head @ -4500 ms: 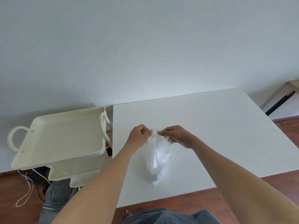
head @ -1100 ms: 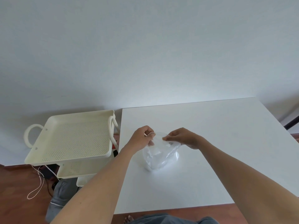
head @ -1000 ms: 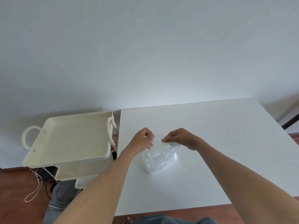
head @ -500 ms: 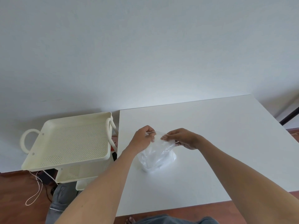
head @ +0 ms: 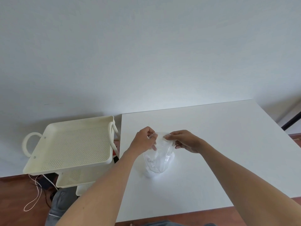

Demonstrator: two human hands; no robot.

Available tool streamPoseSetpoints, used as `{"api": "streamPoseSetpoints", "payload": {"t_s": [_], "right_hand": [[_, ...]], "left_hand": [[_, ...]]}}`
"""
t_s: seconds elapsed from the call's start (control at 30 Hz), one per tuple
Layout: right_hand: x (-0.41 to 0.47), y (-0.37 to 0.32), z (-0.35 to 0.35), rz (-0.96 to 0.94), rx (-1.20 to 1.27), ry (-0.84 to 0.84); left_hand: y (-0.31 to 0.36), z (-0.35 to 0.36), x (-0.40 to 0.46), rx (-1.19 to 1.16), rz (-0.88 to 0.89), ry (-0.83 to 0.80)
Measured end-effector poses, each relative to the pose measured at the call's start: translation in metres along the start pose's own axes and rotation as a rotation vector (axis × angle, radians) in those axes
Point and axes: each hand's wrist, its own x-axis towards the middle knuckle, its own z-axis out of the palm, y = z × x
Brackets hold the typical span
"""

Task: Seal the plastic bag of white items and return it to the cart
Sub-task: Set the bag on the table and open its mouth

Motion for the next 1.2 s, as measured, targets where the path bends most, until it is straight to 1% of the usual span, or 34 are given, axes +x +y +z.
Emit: {"api": "streamPoseSetpoints", "payload": {"t_s": [0.07,0.17,0.27,0.33,0.4,0.47,0.57,0.7,0.83,0.9,0.97,1.07,1.13,1.2], "right_hand": [[0.001,-0.001,-0.001,-0.04,-0.012,0.039],[0.001,-0.002,0.001,-0.177,-0.106,0.122],[0.002,-0.007,0.005,-0.268,-0.17,0.19],[0.004,-0.011,0.008,-0.298,-0.176,0.226],[0.003,-0.013,0.01,-0.285,-0.192,0.211],[0.003,-0.013,0.009,-0.222,-0.204,0.159],[0.003,-0.014,0.007,-0.167,-0.145,0.127],[0.006,-0.021,0.011,-0.23,-0.125,0.172],[0.013,-0.027,0.017,-0.307,-0.231,0.194],[0.015,-0.028,0.019,-0.319,-0.251,0.204],[0.015,-0.027,0.017,-0.263,-0.259,0.177],[0.012,-0.023,0.012,-0.129,-0.208,0.079],[0.01,-0.023,0.01,-0.115,-0.196,0.071],[0.009,-0.025,0.009,-0.146,-0.193,0.102]], "left_hand": [[-0.002,0.0,-0.001,0.037,0.02,-0.003],[0.0,0.001,0.001,0.124,0.094,0.027],[0.005,0.0,0.004,0.111,0.12,-0.013],[0.007,-0.001,0.006,0.112,0.121,-0.011],[0.008,-0.002,0.006,0.071,0.107,0.0],[0.007,-0.003,0.005,0.015,0.079,0.021],[0.001,-0.007,0.004,-0.01,0.063,0.046],[-0.001,-0.011,0.004,0.008,0.086,0.055],[0.004,-0.011,0.008,0.032,0.121,-0.01],[0.005,-0.012,0.01,0.069,0.124,0.003],[0.004,-0.014,0.011,0.088,0.122,0.036],[0.0,-0.019,0.012,0.084,0.109,0.059],[-0.001,-0.024,0.014,0.109,0.107,0.05],[0.0,-0.026,0.015,0.1,0.109,0.011]]}}
